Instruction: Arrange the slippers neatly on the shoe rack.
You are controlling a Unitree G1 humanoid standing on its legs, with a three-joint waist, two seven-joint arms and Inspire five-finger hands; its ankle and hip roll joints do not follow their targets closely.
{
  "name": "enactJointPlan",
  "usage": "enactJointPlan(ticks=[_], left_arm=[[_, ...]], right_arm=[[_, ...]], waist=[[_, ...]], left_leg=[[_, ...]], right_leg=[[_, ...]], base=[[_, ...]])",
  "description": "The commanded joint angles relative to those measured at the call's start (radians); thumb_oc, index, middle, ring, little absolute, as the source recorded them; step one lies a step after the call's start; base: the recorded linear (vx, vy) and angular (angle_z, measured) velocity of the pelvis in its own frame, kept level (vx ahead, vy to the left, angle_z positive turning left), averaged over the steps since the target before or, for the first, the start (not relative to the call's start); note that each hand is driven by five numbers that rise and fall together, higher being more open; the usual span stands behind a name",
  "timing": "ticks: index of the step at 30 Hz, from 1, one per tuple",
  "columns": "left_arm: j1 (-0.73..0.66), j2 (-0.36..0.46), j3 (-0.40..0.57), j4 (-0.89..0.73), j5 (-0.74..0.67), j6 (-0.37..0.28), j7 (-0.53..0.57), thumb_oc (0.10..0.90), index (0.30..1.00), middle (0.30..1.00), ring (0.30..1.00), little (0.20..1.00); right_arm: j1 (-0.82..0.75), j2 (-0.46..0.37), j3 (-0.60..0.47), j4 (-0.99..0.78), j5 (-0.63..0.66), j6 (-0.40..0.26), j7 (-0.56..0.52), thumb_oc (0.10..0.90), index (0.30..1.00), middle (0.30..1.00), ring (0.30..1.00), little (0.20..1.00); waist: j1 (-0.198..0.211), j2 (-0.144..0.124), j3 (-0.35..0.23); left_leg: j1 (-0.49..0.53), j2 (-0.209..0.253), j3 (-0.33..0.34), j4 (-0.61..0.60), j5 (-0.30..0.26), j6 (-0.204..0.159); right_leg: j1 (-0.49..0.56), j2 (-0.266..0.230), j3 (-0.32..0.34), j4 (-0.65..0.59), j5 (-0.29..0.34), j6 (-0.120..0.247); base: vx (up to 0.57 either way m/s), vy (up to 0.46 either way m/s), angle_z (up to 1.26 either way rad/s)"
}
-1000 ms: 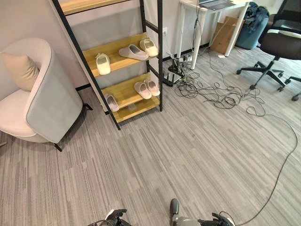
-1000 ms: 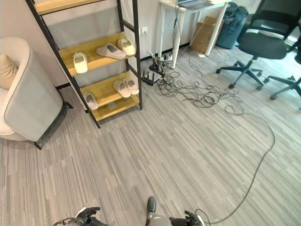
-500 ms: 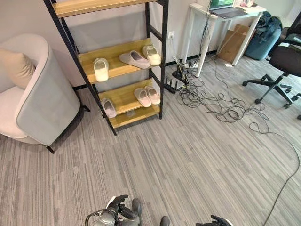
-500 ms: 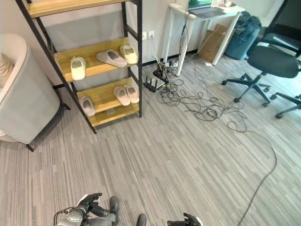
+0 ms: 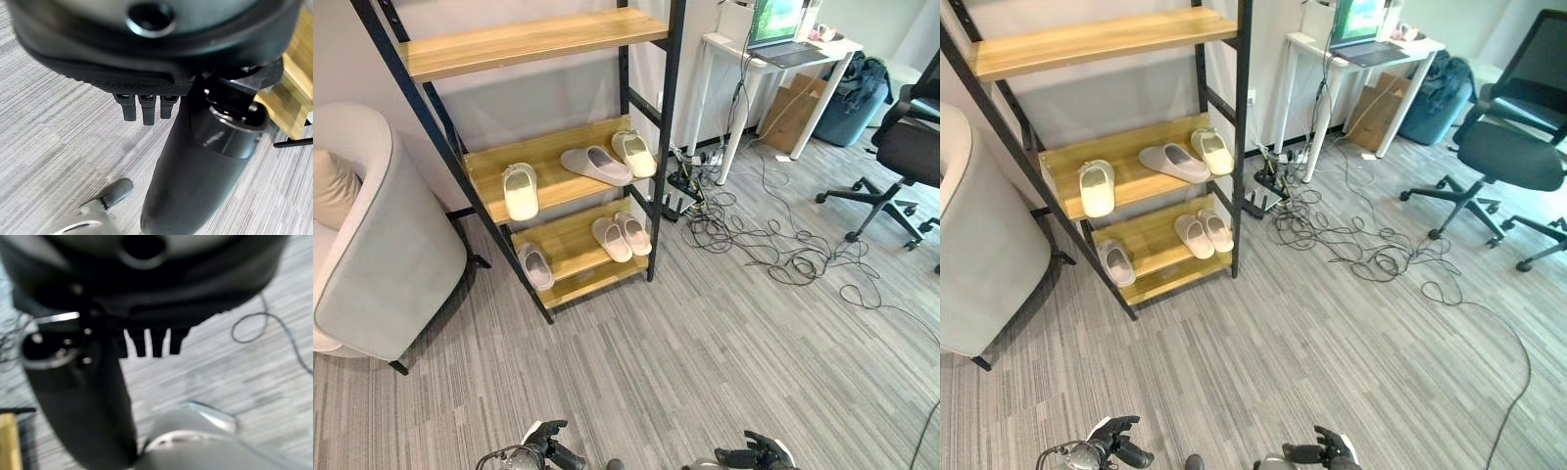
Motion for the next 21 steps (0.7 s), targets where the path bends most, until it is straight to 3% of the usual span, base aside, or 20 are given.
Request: enactJointPlan(ticks=[1,3,7,10,12,14,17,18,21], left_arm=[[-0.036,-0.007,0.001,-0.004,0.020,-0.036,0.008,0.800,0.900,0.900,0.900,0.900],[-0.040,-0.010,0.001,0.010,0.037,-0.038,0.002,0.800,0.900,0.900,0.900,0.900],[-0.012,-0.027,0.005,0.031,0.057,-0.035,0.000,0.800,0.900,0.900,0.900,0.900],[-0.007,-0.033,0.011,0.029,0.045,-0.036,-0.001,0.800,0.900,0.900,0.900,0.900],[-0.012,-0.029,0.007,0.017,0.035,-0.035,0.003,0.800,0.900,0.900,0.900,0.900],[-0.019,-0.026,0.003,0.005,0.024,-0.030,0.008,0.800,0.900,0.900,0.900,0.900],[-0.022,-0.028,-0.007,-0.004,0.018,-0.030,0.003,0.800,0.900,0.900,0.900,0.900],[-0.019,-0.030,-0.006,-0.003,0.012,-0.032,-0.001,0.800,0.900,0.900,0.900,0.900],[-0.017,-0.029,-0.005,-0.002,0.008,-0.032,-0.005,0.800,0.900,0.900,0.900,0.900]], right_arm=[[0.017,-0.028,-0.005,0.014,0.006,-0.004,0.001,0.800,0.900,0.900,0.900,0.900],[0.019,-0.031,-0.015,0.019,0.008,0.002,0.000,0.800,0.900,0.900,0.900,0.900],[0.037,-0.037,-0.011,0.018,0.007,0.001,0.002,0.800,0.900,0.900,0.900,0.900],[0.030,-0.046,0.005,0.017,0.012,-0.004,-0.001,0.800,0.900,0.900,0.900,0.900],[0.020,-0.051,0.006,0.008,0.032,-0.008,-0.005,0.800,0.900,0.900,0.900,0.900],[0.017,-0.055,0.006,0.007,0.039,-0.004,-0.010,0.800,0.900,0.900,0.900,0.900],[0.022,-0.062,0.012,0.014,0.038,-0.004,-0.007,0.800,0.900,0.900,0.900,0.900],[0.024,-0.066,0.011,0.018,0.034,-0.007,-0.006,0.800,0.900,0.900,0.900,0.900],[0.022,-0.066,0.007,0.023,0.028,-0.008,-0.007,0.800,0.900,0.900,0.900,0.900]], waist=[[-0.036,-0.015,0.000],[-0.066,-0.010,0.006],[-0.068,-0.014,-0.021],[-0.052,-0.023,-0.009],[-0.041,-0.045,0.008],[-0.029,-0.065,0.017],[-0.011,-0.065,0.011],[0.000,-0.049,0.006],[0.020,-0.029,0.005]], left_leg=[[0.037,-0.023,-0.013,0.007,-0.045,-0.103],[0.080,-0.018,-0.018,0.002,-0.073,-0.119],[0.118,0.000,-0.034,0.026,-0.115,-0.142],[0.015,0.036,-0.028,0.250,-0.029,-0.191],[-0.093,0.061,-0.011,0.431,0.021,-0.194],[-0.157,0.091,0.030,0.490,0.025,-0.173],[-0.168,0.086,0.054,0.362,-0.031,-0.146],[-0.183,0.068,0.051,0.230,0.010,-0.157],[-0.228,0.069,0.069,0.109,0.113,-0.175]], right_leg=[[0.034,0.062,0.036,-0.262,0.240,0.039],[0.002,0.072,0.041,-0.338,0.284,0.060],[0.070,0.056,0.043,-0.357,0.321,0.046],[0.133,0.052,0.043,-0.345,0.295,0.020],[0.168,0.049,0.057,-0.330,0.260,-0.013],[0.199,0.041,0.060,-0.316,0.225,-0.038],[0.249,0.049,0.050,-0.316,0.180,-0.041],[0.279,0.063,0.038,-0.316,0.153,-0.037],[0.335,0.086,0.030,-0.320,0.116,-0.039]], base=[[0.40,-0.166,0.53],[0.35,-0.154,0.85],[0.34,-0.231,0.66],[0.21,-0.230,0.61],[0.14,-0.230,0.08],[0.20,-0.172,-0.28],[0.32,-0.053,-0.12],[0.37,0.014,0.15],[0.31,0.029,0.41]])
